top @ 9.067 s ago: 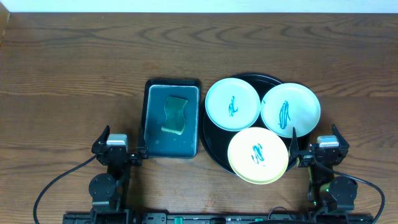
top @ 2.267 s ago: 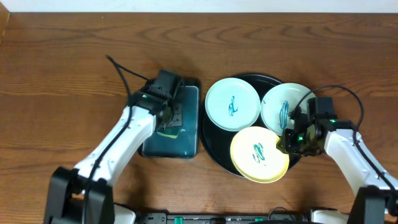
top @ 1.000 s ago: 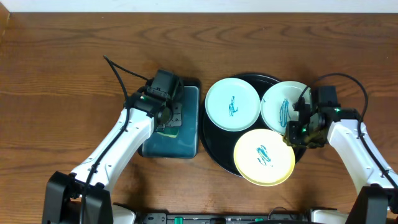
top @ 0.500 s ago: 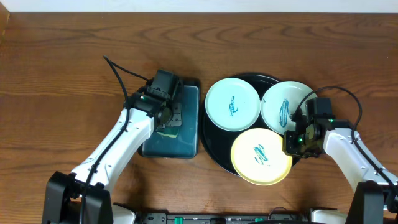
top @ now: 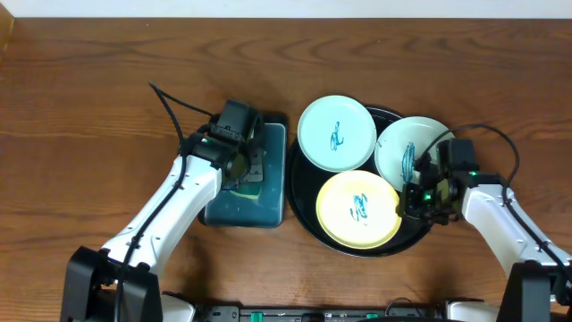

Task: Clean dirty plates on tray and stack at the side
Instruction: 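Grip the yellow plate rim with the right gripper and tilt it up, then lift the wet sponge out of the water tray with the left gripper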

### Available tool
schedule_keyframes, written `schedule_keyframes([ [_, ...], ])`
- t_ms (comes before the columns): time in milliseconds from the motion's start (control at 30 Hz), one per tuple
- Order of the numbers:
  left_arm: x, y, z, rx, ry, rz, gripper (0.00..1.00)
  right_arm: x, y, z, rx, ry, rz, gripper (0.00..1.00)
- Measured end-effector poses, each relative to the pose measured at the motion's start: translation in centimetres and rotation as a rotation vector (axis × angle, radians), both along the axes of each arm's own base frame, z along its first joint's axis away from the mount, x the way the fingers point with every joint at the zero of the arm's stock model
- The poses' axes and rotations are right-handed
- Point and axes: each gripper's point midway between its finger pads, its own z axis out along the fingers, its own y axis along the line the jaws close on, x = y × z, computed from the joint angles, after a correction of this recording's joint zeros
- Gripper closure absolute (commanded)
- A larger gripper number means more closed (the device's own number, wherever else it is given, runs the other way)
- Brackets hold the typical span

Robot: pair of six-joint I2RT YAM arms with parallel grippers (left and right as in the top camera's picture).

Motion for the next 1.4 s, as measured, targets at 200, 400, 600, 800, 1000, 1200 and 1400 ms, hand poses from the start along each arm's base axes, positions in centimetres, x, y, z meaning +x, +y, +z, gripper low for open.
schedule_keyframes([
  [200, -0.2, -0.5, 0.0, -0.027, 0.010, -0.003, 0.92, 0.0, 1.5, 0.1, 0.005, -0.011, 0.043, 0.99],
  [400, -0.2, -0.6, 0.0, -0.033, 0.012, -0.003, 0.93, -0.2, 1.9, -0.1, -0.021, -0.008, 0.055, 0.99],
  [600, -0.2, -0.6, 0.0, -0.037, 0.011, -0.005, 0.93, -0.2, 1.9, -0.2, -0.031, -0.005, 0.050, 0.99],
  [800, 0.1, -0.8, 0.2, -0.045, -0.003, -0.006, 0.92, -0.3, 2.3, -0.2, -0.034, -0.007, 0.066, 0.99],
  [1000, 0.3, -2.1, 0.5, -0.127, -0.002, -0.022, 0.93, -0.3, 2.4, -0.2, -0.034, -0.008, 0.068, 0.99],
  [1200, 1.4, -3.6, 1.9, -0.307, -0.021, -0.057, 0.92, -0.3, 2.4, -0.2, -0.035, -0.007, 0.067, 0.99],
  [1400, 1.7, -3.6, 3.1, -0.430, -0.037, -0.145, 0.93, -0.3, 2.4, -0.2, -0.035, -0.007, 0.067, 0.99],
])
